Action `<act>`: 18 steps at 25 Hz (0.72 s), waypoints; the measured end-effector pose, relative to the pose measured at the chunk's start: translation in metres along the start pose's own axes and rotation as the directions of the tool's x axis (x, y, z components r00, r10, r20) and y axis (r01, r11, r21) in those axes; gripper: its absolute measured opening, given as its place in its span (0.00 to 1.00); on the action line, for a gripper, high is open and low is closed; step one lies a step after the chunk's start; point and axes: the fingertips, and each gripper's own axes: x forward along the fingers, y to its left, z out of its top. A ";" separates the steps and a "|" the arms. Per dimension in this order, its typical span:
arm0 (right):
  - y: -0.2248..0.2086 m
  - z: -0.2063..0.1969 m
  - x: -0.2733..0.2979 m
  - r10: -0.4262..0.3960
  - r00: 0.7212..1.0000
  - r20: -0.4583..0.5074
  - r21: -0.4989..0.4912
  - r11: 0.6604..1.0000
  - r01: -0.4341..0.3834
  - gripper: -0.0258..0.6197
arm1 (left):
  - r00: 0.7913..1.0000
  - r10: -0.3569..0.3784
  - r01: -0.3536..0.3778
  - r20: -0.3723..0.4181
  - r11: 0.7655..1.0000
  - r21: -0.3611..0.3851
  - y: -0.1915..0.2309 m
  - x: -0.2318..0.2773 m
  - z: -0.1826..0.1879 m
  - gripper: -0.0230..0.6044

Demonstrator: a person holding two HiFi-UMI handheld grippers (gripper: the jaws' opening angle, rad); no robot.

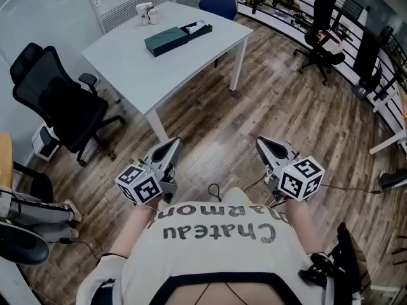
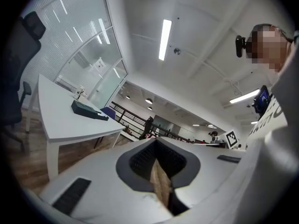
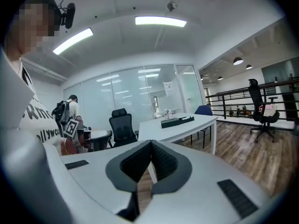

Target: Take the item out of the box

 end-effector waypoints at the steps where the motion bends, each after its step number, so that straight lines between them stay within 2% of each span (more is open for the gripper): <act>1: -0.004 -0.001 0.001 -0.010 1.000 -0.008 0.006 1.000 0.010 0.04 | 1.000 0.001 -0.001 -0.005 1.000 -0.001 0.001 0.002 -0.002 0.03; 6: -0.025 0.000 0.023 -0.009 1.000 -0.024 0.064 0.998 0.011 0.04 | 1.000 0.008 -0.008 -0.019 1.000 0.012 0.014 0.017 -0.006 0.03; 12: -0.066 0.022 0.069 0.028 1.000 -0.010 0.035 0.999 -0.028 0.04 | 0.999 0.044 -0.044 -0.020 0.999 0.016 0.046 0.056 0.002 0.03; 18: -0.111 0.056 0.122 0.120 0.993 -0.021 -0.008 0.993 -0.120 0.04 | 0.995 0.095 -0.096 0.017 0.995 0.019 0.084 0.113 0.028 0.03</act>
